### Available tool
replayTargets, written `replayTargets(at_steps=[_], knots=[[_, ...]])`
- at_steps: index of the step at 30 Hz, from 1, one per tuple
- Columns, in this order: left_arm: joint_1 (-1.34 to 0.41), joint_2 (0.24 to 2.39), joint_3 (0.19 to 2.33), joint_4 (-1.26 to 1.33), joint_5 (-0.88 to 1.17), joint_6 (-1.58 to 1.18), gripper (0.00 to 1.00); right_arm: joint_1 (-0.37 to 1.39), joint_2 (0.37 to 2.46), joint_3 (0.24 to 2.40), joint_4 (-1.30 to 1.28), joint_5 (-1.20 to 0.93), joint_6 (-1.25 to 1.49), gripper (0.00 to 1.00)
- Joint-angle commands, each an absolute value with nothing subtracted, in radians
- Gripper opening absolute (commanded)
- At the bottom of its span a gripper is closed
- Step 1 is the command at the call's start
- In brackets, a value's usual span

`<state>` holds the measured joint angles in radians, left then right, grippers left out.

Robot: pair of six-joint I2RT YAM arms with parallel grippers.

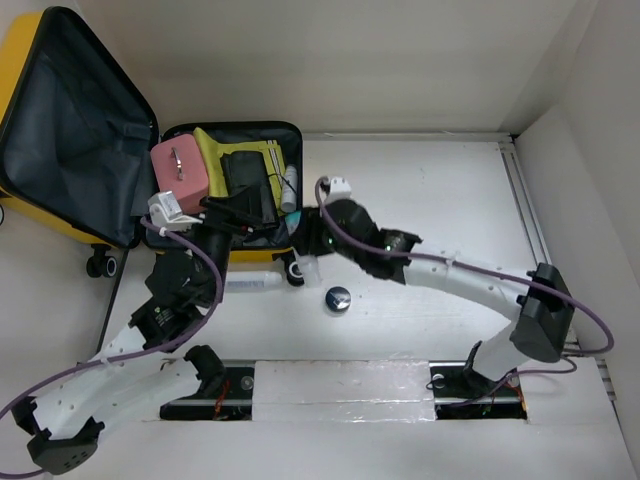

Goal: Pack the luggage

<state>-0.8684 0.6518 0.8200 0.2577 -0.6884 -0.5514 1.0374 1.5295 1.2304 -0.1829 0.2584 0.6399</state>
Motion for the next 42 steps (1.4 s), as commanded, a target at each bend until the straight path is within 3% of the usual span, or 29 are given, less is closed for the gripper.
replayTargets(at_steps=[1, 5, 6, 8, 9, 11, 15, 19, 20, 21, 23, 26, 31, 42], knots=[[-0.87, 0.637, 0.784, 0.181, -0.849, -0.672, 0.71, 0.924, 1.62, 1.377, -0.037, 0.09, 0.543, 0.27], [-0.87, 0.637, 0.784, -0.109, -0.952, -0.897, 0.64, 0.846, 1.857, 1.72, -0.014, -0.05, 0.544, 0.3], [-0.87, 0.637, 0.784, -0.167, -0.971, -0.964, 0.62, 0.833, 1.949, 1.779, -0.014, -0.067, 0.545, 0.47], [-0.87, 0.627, 0.772, -0.251, -0.988, -1.079, 0.62, 0.789, 2.015, 1.882, -0.041, -0.15, 0.554, 0.65], [-0.87, 0.627, 0.761, -0.288, -0.973, -1.098, 0.62, 0.77, 2.035, 1.935, -0.041, -0.194, 0.572, 0.79], [-0.87, 0.606, 0.712, -0.301, -0.918, -1.121, 0.65, 0.74, 2.048, 1.951, -0.02, -0.277, 0.598, 0.86], [-0.861, 0.606, 0.591, -0.291, -0.829, -1.132, 0.63, 0.704, 1.953, 1.87, -0.02, -0.255, 0.571, 0.86], [-0.861, 0.626, 0.483, -0.344, -0.761, -1.233, 0.64, 0.704, 1.738, 1.477, 0.054, -0.155, 0.499, 0.7], [-0.861, 0.626, 0.462, -0.344, -0.749, -1.25, 0.64, 0.713, 1.641, 1.404, 0.067, -0.137, 0.486, 0.54], [-0.861, 0.638, 0.433, -0.344, -0.738, -1.262, 0.66, 0.713, 1.594, 1.334, 0.096, -0.121, 0.465, 0.48], [-0.851, 0.652, 0.423, -0.354, -0.72, -1.305, 0.67, 0.724, 1.505, 1.149, 0.12, -0.101, 0.453, 0.44], [-0.828, 0.69, 0.397, -0.335, -0.706, -1.344, 0.7, 0.742, 1.353, 0.981, 0.13, -0.049, 0.425, 0.44], [-0.819, 0.817, 0.387, -0.258, -0.725, -1.393, 0.72, 0.742, 1.214, 0.887, 0.108, -0.04, 0.396, 0.45], [-0.798, 1.181, 0.482, -0.202, -0.669, -1.492, 0.73, 0.733, 1.173, 0.81, 0.087, -0.075, 0.333, 0.47]])
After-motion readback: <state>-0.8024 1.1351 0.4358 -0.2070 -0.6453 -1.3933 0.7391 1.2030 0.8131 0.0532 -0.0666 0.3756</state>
